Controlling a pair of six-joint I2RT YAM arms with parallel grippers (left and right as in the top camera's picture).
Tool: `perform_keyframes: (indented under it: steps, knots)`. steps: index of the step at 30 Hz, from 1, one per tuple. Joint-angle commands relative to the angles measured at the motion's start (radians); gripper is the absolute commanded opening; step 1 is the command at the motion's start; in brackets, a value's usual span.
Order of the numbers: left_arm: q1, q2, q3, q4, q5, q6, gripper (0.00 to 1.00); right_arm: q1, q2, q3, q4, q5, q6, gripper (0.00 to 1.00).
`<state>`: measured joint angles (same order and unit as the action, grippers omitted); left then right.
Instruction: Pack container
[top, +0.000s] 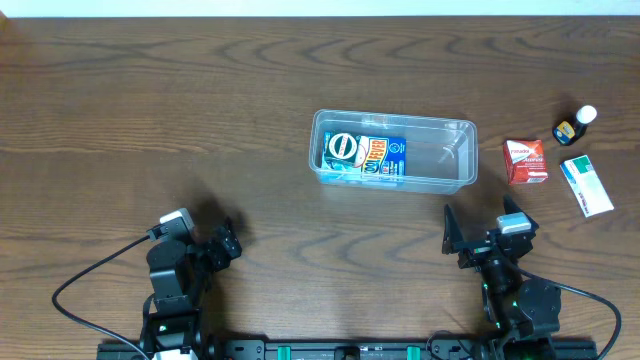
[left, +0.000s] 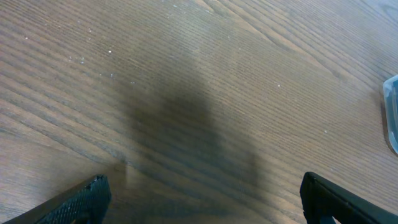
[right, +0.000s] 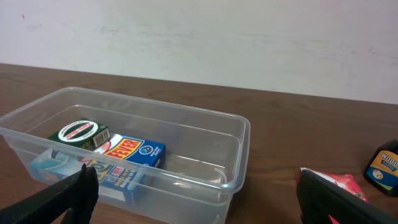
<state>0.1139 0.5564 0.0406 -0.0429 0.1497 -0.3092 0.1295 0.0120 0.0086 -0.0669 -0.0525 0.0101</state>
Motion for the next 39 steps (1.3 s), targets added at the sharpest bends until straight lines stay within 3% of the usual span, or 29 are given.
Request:
perform_keyframes:
  steps: [1,27,39]
  knots:
    - [-0.002,0.004,-0.018,0.000,-0.016,0.020,0.98,-0.011,-0.006,-0.003,-0.003,0.000,-0.011,0.99]
    - [-0.002,0.026,-0.018,-0.001,-0.016,0.020,0.98,-0.011,-0.006,-0.003,-0.003,0.000,-0.011,0.99]
    - [-0.043,-0.302,-0.037,-0.013,-0.023,0.021,0.98,-0.011,-0.006,-0.003,-0.003,0.000,-0.011,0.99]
